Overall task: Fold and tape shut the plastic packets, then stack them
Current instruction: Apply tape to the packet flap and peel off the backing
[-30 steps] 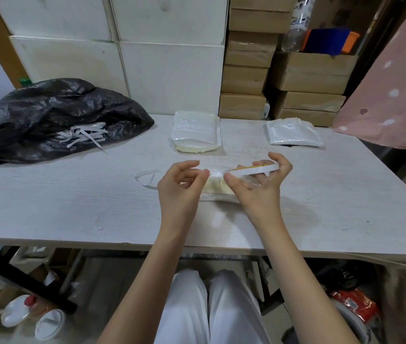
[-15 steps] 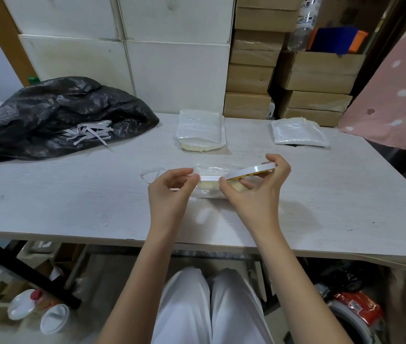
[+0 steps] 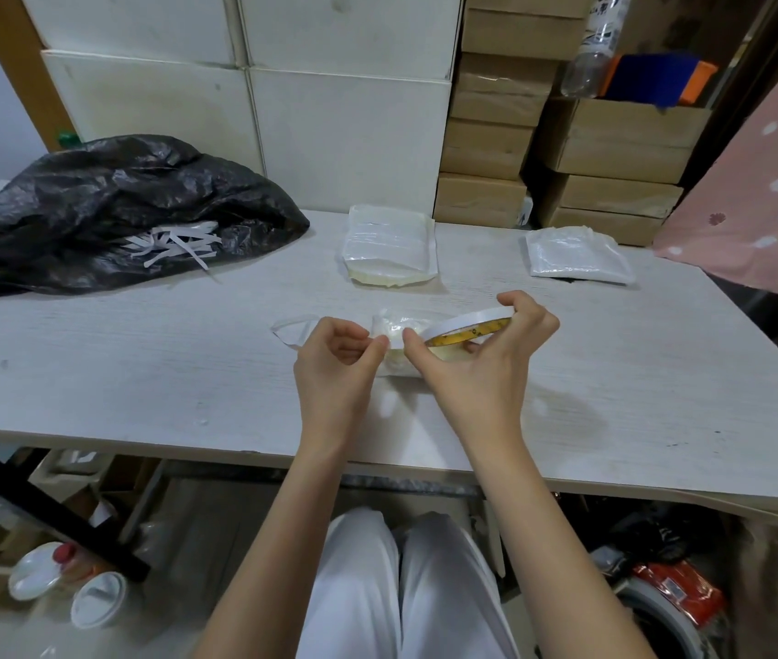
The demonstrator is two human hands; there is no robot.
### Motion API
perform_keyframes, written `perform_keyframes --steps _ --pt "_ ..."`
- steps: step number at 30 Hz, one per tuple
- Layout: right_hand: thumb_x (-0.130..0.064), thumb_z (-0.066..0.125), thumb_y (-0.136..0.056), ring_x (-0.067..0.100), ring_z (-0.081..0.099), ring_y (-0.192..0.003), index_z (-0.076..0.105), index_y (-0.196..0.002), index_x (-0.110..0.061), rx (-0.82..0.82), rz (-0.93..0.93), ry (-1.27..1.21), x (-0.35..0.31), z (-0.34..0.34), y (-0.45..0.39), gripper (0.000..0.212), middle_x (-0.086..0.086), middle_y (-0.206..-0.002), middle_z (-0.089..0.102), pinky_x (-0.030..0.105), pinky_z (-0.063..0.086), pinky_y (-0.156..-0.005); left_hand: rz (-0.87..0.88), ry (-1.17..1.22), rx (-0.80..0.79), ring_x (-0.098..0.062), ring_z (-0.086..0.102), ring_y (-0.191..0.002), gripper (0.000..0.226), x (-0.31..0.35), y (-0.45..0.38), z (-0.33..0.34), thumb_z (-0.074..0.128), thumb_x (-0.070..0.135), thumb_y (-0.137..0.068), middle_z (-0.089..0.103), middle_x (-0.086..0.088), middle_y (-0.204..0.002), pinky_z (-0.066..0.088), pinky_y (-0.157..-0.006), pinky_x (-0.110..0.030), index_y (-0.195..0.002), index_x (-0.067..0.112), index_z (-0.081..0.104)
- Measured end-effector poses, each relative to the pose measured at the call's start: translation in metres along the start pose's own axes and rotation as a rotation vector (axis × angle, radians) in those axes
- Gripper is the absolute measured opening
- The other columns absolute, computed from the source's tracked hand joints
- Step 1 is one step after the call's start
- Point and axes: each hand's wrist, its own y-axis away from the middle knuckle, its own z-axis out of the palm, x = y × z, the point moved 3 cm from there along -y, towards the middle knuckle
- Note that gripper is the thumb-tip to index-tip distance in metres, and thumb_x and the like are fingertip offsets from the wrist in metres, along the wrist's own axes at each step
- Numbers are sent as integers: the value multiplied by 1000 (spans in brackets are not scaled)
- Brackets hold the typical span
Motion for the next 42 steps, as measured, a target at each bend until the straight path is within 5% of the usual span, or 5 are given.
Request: perform_keyframes --steps 10,28,32,36,42 --pt "-20 83 -57 4 23 -98 27 -115 -28 50 -54 105 -4 -5 1 81 11 -118 26 32 53 -67 1 -26 42 4 58 -61 18 -4 1 4 72 11 -77 61 11 -69 47 -63 -8 -72 21 58" --pt "-10 79 -52 40 42 -99 25 -116 -23 32 -189 284 -10 11 7 85 1 -111 20 33 47 -52 -43 -257 -23 -12 47 -64 24 -6 -5 11 64 11 -78 51 3 -69 36 -56 -19 -73 17 41" --pt "-11 80 -53 32 37 -101 23 -117 -24 34 -158 269 -11 9 4 87 0 -113 20 28 39 -58 180 -559 50 -21 49 -89 16 1 -5 9 63 13 -82 52 -6 -96 34 -65 -28 -92 10 52" --pt "-17 81 -59 38 44 -102 25 -120 -20 -39 -65 382 -16 9 -1 83 22 -123 35 37 48 -65 637 -677 -124 -28 57 -77 22 5 13 25 42 5 -79 64 -9 -88 34 -64 -26 -85 4 64" --pt "-24 79 -67 34 46 -111 29 -125 -22 -94 -157 443 -22 12 1 77 17 -123 48 31 40 -66 571 -648 -145 -25 54 -65 19 -2 25 24 45 6 -84 62 -7 -83 28 -54 -25 -83 4 64"
